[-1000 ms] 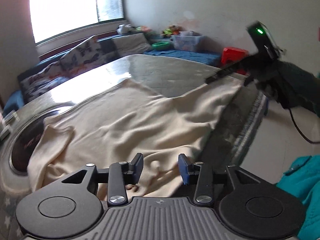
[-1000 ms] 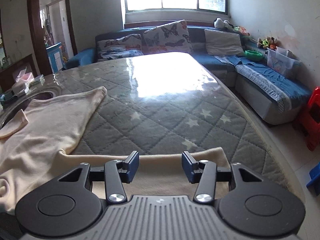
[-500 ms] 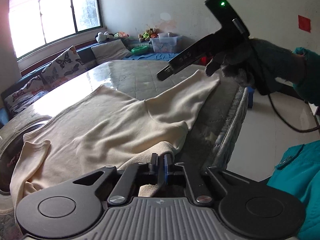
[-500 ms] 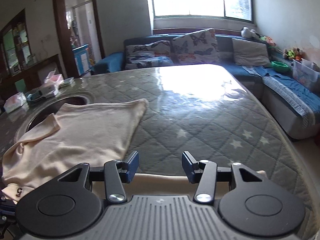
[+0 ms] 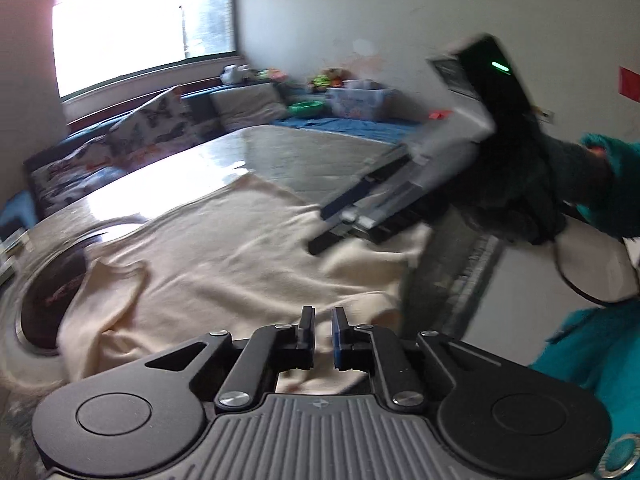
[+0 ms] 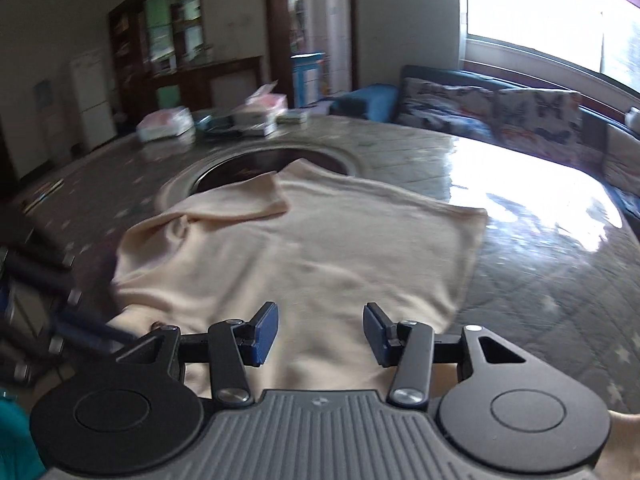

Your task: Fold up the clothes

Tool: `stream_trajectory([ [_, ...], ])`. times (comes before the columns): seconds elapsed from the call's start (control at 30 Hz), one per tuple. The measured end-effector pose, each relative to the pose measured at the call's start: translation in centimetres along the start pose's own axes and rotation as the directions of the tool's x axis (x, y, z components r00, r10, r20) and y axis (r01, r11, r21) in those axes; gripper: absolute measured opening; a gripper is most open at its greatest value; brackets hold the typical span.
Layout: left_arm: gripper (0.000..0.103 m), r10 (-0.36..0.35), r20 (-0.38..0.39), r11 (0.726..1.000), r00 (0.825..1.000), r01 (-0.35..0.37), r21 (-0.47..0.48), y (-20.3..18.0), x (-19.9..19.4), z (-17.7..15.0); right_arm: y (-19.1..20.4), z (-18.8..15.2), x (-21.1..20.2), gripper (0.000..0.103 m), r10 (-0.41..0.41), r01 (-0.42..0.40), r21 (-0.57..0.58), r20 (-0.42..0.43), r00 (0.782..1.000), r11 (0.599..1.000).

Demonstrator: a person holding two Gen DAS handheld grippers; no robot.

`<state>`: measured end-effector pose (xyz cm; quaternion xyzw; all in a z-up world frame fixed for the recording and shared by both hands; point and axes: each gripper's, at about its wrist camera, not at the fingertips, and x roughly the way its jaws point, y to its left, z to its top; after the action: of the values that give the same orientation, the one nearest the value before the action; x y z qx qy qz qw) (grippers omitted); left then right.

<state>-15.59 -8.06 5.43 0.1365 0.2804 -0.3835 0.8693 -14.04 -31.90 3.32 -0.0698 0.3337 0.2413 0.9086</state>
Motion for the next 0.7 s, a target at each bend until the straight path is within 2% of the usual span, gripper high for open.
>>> stream_trajectory([
  [0.17, 0.011, 0.108, -0.037, 0.982, 0.993, -0.113, -0.153, 3.1, 1.7, 0.3, 2.3, -1.1, 1.3, 0.047, 0.046, -0.049, -0.059, -0.061, 0.997, 0.997],
  [0.3, 0.011, 0.200, -0.076, 0.950, 0.977, -0.212, -0.231, 5.1, 3.5, 1.1, 3.5, -2.0, 1.4, 0.047, 0.065, -0.076, -0.116, -0.090, 0.994, 0.990],
  [0.37, 0.011, 0.289, -0.087, 0.929, 0.953, -0.301, -0.214, 5.6, 4.5, 1.4, 3.6, -2.1, 1.3, 0.047, 0.070, -0.080, -0.118, -0.094, 0.993, 0.990],
  [0.43, 0.011, 0.384, -0.082, 0.903, 0.919, -0.393, -0.172, 6.0, 5.3, 1.5, 3.6, -2.1, 1.3, 0.047, 0.071, -0.082, -0.115, -0.096, 0.993, 0.990],
  [0.47, 0.011, 0.410, -0.080, 0.896, 0.909, -0.417, -0.154, 6.3, 5.6, 1.6, 3.6, -2.1, 1.3, 0.047, 0.072, -0.083, -0.115, -0.098, 0.993, 0.990],
  [0.53, 0.012, 0.446, -0.077, 0.883, 0.892, -0.452, -0.123, 6.9, 6.2, 1.8, 3.4, -2.1, 1.4, 0.048, 0.074, -0.086, -0.113, -0.100, 0.992, 0.990],
  [0.63, 0.016, 0.464, -0.096, 0.874, 0.881, -0.473, -0.109, 8.0, 7.4, 1.9, 3.3, -2.0, 1.4, 0.048, 0.080, -0.091, -0.111, -0.102, 0.992, 0.990],
  [0.7, 0.027, 0.478, -0.107, 0.867, 0.872, -0.488, -0.102, 8.5, 8.1, 1.8, 3.2, -2.0, 1.4, 0.048, 0.082, -0.093, -0.109, -0.103, 0.991, 0.990],
])
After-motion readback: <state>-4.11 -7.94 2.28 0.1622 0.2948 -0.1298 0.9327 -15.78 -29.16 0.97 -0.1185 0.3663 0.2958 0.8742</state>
